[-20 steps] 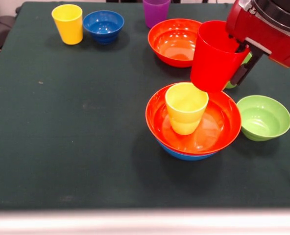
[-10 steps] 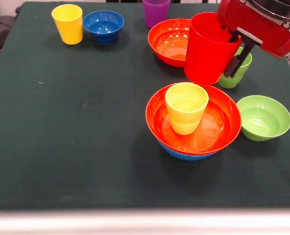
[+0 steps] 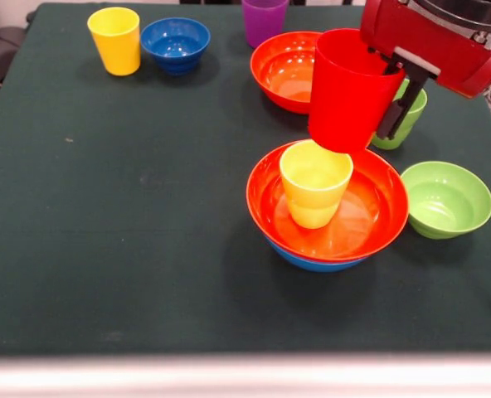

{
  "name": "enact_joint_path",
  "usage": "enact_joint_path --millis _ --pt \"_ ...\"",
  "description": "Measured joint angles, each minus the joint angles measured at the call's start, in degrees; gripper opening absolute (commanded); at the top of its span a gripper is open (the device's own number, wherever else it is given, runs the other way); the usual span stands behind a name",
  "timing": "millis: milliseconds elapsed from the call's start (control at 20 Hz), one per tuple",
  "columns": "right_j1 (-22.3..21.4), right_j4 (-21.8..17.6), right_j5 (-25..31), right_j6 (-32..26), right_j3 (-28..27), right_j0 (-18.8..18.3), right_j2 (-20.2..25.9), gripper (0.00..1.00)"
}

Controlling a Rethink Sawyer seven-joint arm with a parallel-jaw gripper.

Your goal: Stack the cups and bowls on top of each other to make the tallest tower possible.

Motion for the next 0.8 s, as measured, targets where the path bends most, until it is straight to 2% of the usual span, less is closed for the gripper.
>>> enact_joint_path --millis 500,800 --pt "-0.1 -0.2 -5.1 0.0 2.8 -0.3 0.9 0.00" --pt "0.0 -0.4 -6.4 0.0 3.7 -0.3 1.3 0.00"
